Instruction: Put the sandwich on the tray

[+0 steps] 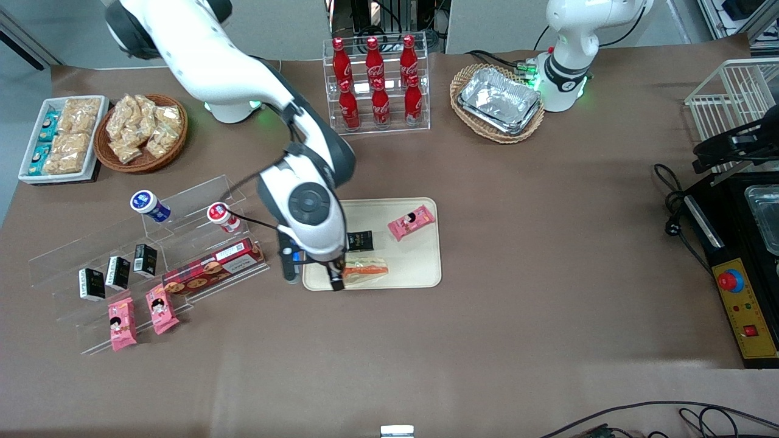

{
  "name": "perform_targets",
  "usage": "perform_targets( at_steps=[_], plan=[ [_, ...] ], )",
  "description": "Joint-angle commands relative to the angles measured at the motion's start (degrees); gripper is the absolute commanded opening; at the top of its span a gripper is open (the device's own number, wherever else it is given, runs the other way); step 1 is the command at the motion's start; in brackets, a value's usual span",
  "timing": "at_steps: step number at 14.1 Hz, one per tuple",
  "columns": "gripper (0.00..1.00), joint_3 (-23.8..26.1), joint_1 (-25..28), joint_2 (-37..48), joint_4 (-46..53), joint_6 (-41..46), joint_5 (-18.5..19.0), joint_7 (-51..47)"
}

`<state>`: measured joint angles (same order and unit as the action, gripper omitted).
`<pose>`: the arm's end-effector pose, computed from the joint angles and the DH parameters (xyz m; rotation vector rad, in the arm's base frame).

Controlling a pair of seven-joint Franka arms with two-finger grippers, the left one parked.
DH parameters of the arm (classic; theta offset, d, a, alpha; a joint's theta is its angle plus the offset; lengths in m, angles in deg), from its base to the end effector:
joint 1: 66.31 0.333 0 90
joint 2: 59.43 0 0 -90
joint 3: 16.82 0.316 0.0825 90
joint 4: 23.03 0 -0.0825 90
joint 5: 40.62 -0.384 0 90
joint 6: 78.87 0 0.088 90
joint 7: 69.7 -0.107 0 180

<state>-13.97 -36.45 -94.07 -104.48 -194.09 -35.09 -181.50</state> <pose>0.6083 0.3760 0.3435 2.4300 -1.9395 0.0802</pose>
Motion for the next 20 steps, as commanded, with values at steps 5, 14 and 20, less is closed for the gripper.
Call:
perform_targets(
  at_steps=[5, 14, 20],
  plan=[
    [1.00, 0.40, -9.18, 12.31, -1.08, 9.12, -1.67, 27.48],
    [1.00, 0.49, -21.66, 18.55, -1.26, 12.12, -4.22, 66.19],
    [1.00, -3.36, -26.51, 18.99, -1.70, 13.26, -5.27, 94.89]
  ],
)
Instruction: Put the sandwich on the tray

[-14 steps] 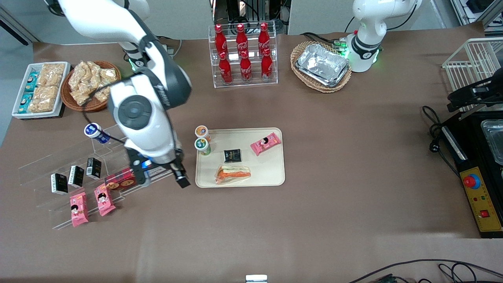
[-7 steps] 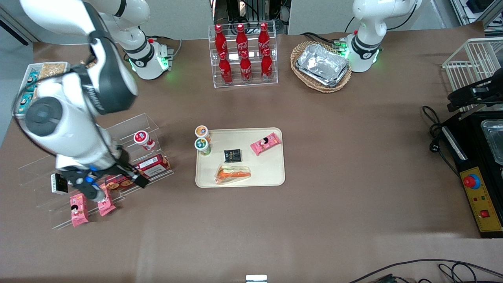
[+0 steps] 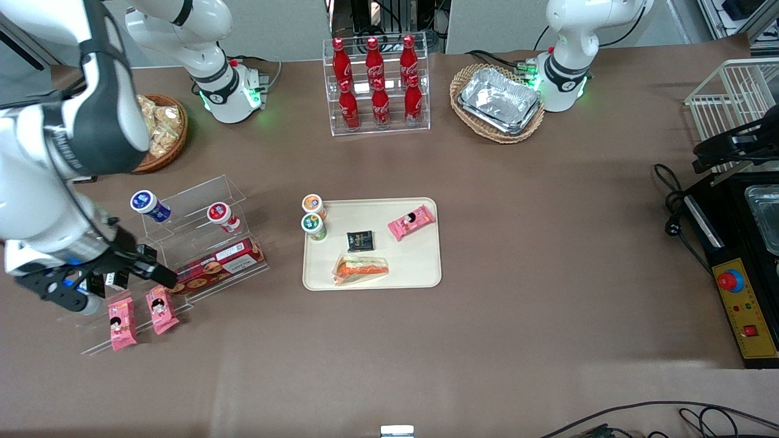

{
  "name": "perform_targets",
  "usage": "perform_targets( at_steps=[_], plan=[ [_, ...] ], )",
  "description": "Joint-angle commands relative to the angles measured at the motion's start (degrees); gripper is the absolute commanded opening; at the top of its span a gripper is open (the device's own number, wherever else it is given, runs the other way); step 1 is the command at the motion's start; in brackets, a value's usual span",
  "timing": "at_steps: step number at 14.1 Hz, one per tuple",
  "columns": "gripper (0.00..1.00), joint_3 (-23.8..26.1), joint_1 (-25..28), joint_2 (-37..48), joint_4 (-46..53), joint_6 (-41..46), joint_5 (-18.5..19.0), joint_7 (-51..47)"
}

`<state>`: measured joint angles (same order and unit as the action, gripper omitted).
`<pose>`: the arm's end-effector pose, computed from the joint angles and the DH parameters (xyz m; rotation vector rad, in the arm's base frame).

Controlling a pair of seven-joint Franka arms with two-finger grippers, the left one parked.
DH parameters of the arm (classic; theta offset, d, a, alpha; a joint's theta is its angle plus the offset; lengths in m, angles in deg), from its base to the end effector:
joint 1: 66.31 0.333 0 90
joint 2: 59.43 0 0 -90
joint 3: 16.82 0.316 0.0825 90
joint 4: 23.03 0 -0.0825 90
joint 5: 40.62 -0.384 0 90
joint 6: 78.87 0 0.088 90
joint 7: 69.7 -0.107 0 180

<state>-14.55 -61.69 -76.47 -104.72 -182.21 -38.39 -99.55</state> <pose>0.6559 0.0725 0.5348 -3.0775 0.6166 -0.1334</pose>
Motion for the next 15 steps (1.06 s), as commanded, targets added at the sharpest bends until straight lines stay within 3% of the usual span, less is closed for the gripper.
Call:
perform_targets(
  at_steps=[1, 3, 7, 12, 15],
  plan=[
    [1.00, -4.19, -1.27, 1.83, -1.46, 2.86, -4.24, 14.11],
    [1.00, -7.44, -1.19, 3.49, -2.42, 5.85, -6.36, 18.13],
    [1.00, -10.52, -0.22, 13.41, -13.66, 4.73, -6.37, 19.30],
    [1.00, -16.23, -0.31, 13.96, -13.50, 4.90, -8.21, 32.20],
    [1.00, -16.33, -0.57, 13.96, -13.94, 6.39, -8.30, 34.24]
  ],
)
